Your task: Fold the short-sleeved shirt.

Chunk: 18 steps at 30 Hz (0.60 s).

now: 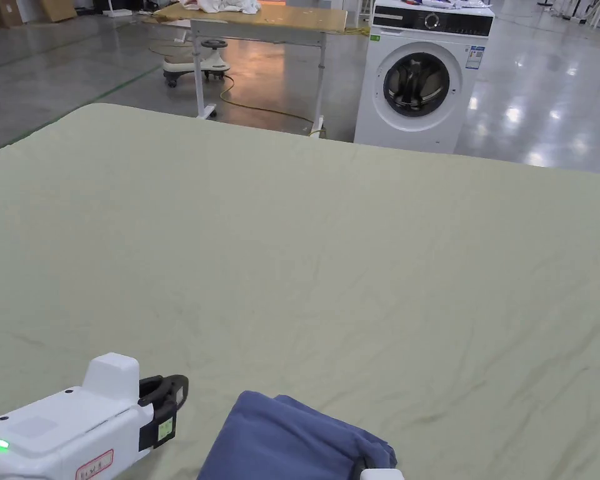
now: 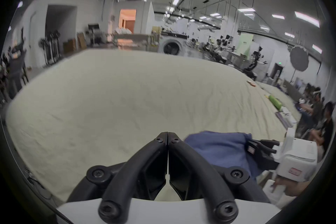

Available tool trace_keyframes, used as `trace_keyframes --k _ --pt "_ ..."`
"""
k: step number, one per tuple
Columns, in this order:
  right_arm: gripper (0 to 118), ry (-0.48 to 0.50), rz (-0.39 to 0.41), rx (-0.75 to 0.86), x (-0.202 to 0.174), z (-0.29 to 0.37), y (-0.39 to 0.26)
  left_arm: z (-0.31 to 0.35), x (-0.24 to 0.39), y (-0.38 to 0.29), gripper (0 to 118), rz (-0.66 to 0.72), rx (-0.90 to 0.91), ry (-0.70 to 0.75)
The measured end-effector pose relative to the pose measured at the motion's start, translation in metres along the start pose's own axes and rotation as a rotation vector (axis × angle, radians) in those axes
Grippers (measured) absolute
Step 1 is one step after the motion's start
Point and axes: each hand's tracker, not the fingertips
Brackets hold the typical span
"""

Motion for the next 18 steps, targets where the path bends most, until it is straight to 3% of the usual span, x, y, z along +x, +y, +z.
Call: trace_keyframes --k 2,4,8,13,18 --pt "1 0.002 -0.011 -0.004 0.002 -0.002 -0.004 -0.012 -0.012 0.003 2 0.054 -0.072 -0.074" --pt "1 0.003 -0.007 -0.007 0.002 -0.003 -0.006 -0.025 -0.024 0.006 15 0.115 -0.151 -0.17" --pt "1 0.008 -0.011 -0.012 0.003 -0.003 -0.006 -0.061 -0.054 0.004 95 0.251 -0.317 -0.431" --pt "1 0.014 -0.007 -0.014 0.004 -0.001 -0.004 -0.1 -0.056 -0.006 100 0.374 -0.475 -0.593" --pt "1 0.016 -0.001 -0.016 0.003 0.0 -0.004 -0.133 -0.064 -0.025 89 0.523 -0.492 -0.762"
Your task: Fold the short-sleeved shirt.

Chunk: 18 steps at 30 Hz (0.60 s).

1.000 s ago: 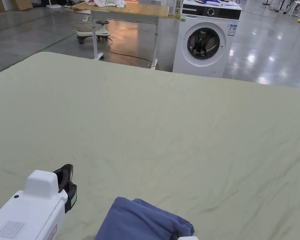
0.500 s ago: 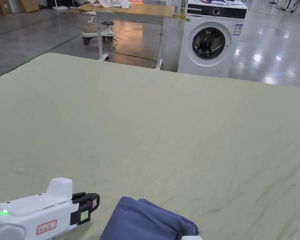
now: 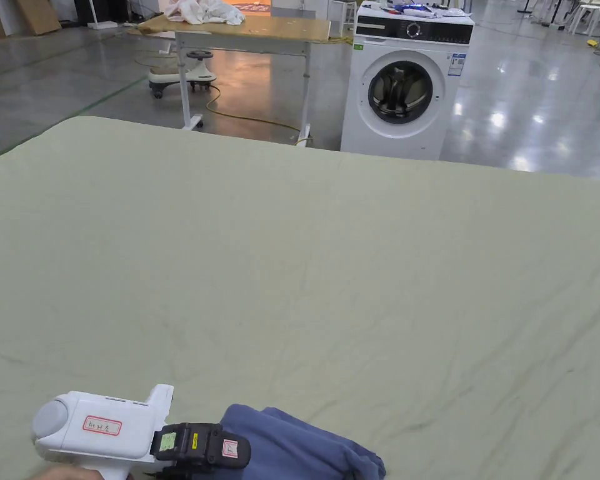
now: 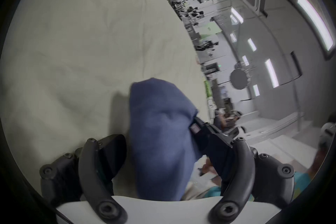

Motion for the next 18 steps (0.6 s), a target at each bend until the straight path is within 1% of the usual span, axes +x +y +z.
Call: trace_keyframes --k 1,2,3,4,5,6,8,9,11,13,15,18 --pt "1 0.001 0.001 0.0 0.0 -0.001 -0.001 -0.005 -0.004 0.001 80 0.025 -0.014 -0.028" --pt "1 0.002 0.0 -0.001 0.001 -0.001 -0.001 -0.009 -0.01 0.003 65 0.043 -0.026 -0.035" --pt "1 0.003 -0.002 -0.001 0.001 -0.001 -0.001 -0.014 -0.013 0.003 48 0.035 -0.032 -0.005" --pt "1 0.004 -0.004 0.0 0.002 -0.002 -0.002 -0.018 -0.015 0.003 37 0.023 -0.038 0.03" --pt "1 0.004 -0.006 0.0 0.002 -0.003 -0.004 -0.019 -0.016 0.001 35 0.01 -0.025 0.074" --pt "1 0.005 -0.009 0.001 0.003 -0.003 -0.004 -0.018 -0.025 0.0 35 0.021 -0.02 0.058" --pt "1 0.009 -0.01 0.004 0.004 -0.004 -0.005 -0.012 -0.03 -0.004 28 0.04 0.014 0.023" --pt "1 0.009 -0.007 0.005 0.003 -0.005 -0.006 -0.011 -0.028 -0.006 25 0.031 0.02 0.028" --pt "1 0.012 -0.004 0.009 0.004 -0.005 -0.006 -0.007 -0.023 -0.013 22 0.031 0.053 0.05" --pt "1 0.018 -0.002 0.012 0.005 -0.005 -0.007 -0.003 -0.02 -0.019 20 0.054 0.086 0.044" --pt "1 0.02 0.018 0.03 0.005 -0.003 -0.006 -0.008 -0.002 -0.036 19 0.052 0.106 0.04" --pt "1 0.017 0.027 0.049 0.004 0.0 -0.002 0.0 0.009 -0.039 19 0.075 0.127 0.032"
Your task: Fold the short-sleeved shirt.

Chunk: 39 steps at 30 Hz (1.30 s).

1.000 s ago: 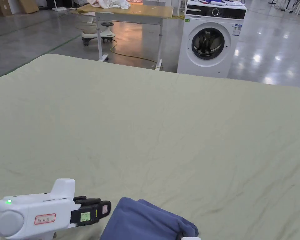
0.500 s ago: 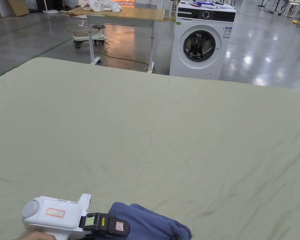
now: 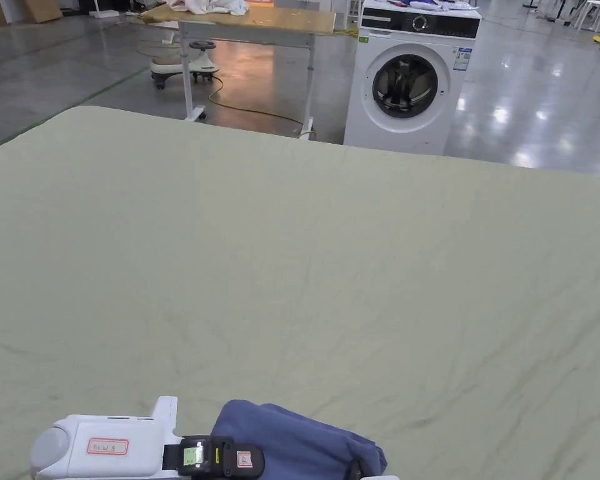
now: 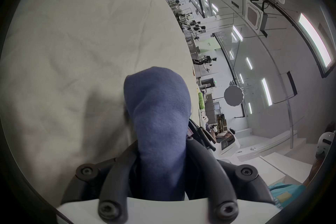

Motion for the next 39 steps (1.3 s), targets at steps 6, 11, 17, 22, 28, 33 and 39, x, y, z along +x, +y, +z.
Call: trace_keyframes --k 6,11,17,22,28,33,39 --pt "1 0.011 0.016 0.015 -0.002 -0.003 0.008 0.021 0.004 0.004 19 0.022 0.025 0.006" --pt "1 0.064 -0.012 0.034 0.011 0.006 0.025 0.069 0.021 0.021 19 0.013 0.092 0.038" --pt "1 -0.037 -0.026 0.108 0.067 0.007 0.057 0.169 0.026 0.056 19 -0.018 0.202 0.181" --pt "1 -0.132 -0.024 0.182 0.112 0.006 0.096 0.258 0.007 0.094 18 -0.02 0.248 0.352" --pt "1 -0.191 -0.028 0.234 0.146 0.009 0.128 0.295 0.054 0.109 18 -0.012 0.258 0.568" --pt "1 -0.219 -0.054 0.253 0.161 0.015 0.14 0.311 0.079 0.117 18 -0.005 0.263 0.688" --pt "1 -0.23 -0.064 0.238 0.162 0.015 0.137 0.314 0.056 0.134 20 0.008 0.198 0.843"
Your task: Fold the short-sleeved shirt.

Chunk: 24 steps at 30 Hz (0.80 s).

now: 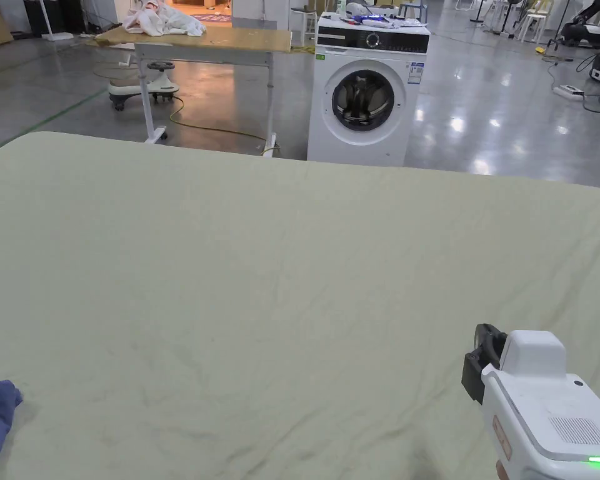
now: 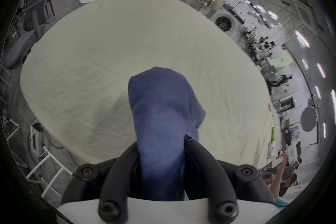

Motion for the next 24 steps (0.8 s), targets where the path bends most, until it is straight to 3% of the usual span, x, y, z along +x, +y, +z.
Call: trace_keyframes --k 2,5,6,9,12,19,24 --pt "1 0.006 0.006 -0.009 0.0 0.0 -0.002 -0.012 -0.015 0.006 25 0.033 -0.012 0.07" --pt "1 0.01 0.01 -0.015 0.0 0.0 -0.004 -0.02 -0.025 0.009 50 0.021 0.008 0.151" --pt "1 0.01 0.01 -0.016 0.0 0.0 -0.004 -0.019 -0.025 0.009 50 0.002 0.016 0.205" --pt "1 0.024 0.01 -0.027 0.001 0.0 -0.007 -0.02 -0.019 0.004 51 -0.06 0.036 0.404" --pt "1 0.031 0.013 -0.04 -0.001 0.0 -0.013 -0.016 -0.014 -0.004 51 -0.134 0.105 0.477" --pt "1 0.047 -0.012 -0.052 -0.009 0.001 -0.017 0.004 0.057 -0.06 48 -0.226 0.451 0.379" --pt "1 0.059 -0.018 -0.034 -0.016 0.004 -0.012 -0.022 0.117 -0.108 26 -0.366 0.592 0.303"
